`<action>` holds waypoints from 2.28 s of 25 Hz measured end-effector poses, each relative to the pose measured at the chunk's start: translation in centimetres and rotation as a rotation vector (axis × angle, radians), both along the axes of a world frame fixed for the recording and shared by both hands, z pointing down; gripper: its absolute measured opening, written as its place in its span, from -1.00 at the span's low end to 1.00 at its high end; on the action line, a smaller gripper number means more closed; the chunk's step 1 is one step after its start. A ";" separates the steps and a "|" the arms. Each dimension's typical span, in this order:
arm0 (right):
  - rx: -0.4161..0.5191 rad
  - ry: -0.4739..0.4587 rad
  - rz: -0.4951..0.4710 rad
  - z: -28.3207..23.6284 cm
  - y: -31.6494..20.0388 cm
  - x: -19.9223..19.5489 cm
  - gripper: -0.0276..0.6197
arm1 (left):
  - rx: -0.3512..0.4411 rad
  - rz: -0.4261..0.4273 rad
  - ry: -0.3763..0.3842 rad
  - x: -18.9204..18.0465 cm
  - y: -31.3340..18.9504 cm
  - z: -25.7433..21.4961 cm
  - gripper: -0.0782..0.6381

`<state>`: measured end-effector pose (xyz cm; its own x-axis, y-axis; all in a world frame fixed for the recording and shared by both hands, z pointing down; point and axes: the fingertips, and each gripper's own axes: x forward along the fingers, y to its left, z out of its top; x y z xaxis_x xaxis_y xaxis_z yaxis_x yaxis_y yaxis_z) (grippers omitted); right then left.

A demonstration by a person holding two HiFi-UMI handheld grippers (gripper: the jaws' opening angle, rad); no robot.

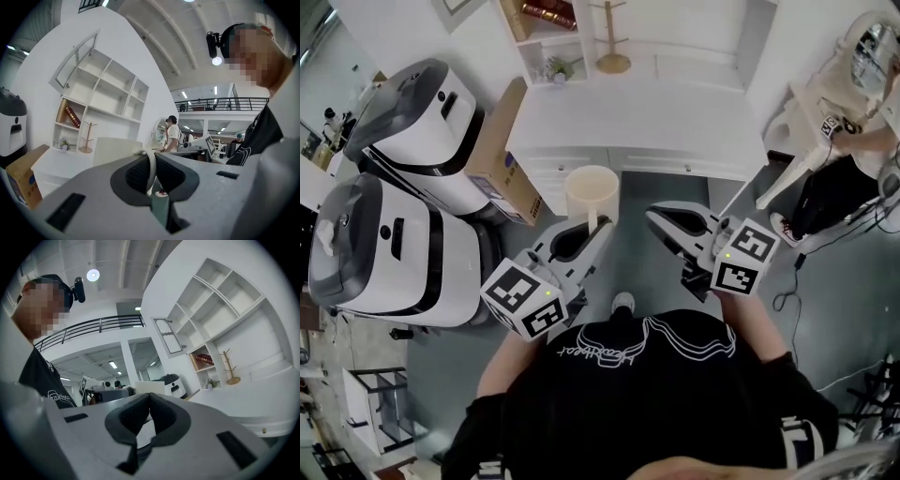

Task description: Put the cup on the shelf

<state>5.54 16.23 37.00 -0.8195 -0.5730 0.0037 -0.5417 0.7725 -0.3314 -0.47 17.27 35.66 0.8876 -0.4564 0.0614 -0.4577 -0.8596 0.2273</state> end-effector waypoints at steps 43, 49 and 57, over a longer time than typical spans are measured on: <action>0.079 0.003 -0.147 -3.8 -43.8 -3.2 -0.90 | 0.178 -0.164 -0.026 -3.0 -43.6 -4.9 -0.71; 0.113 0.011 -0.164 -4.3 -49.6 -1.9 -0.90 | 0.220 -0.192 -0.017 -2.0 -49.7 -6.0 -0.71; 0.106 -0.002 -0.170 -3.9 -54.1 -1.4 -0.90 | 0.300 -0.219 -0.027 -2.2 -55.2 -9.0 -0.71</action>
<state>4.11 -37.92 33.06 -0.9044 -0.4236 -0.0508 -0.4000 0.8834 -0.2443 -2.65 -37.97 26.63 0.7671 -0.6363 -0.0818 -0.6402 -0.7675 -0.0341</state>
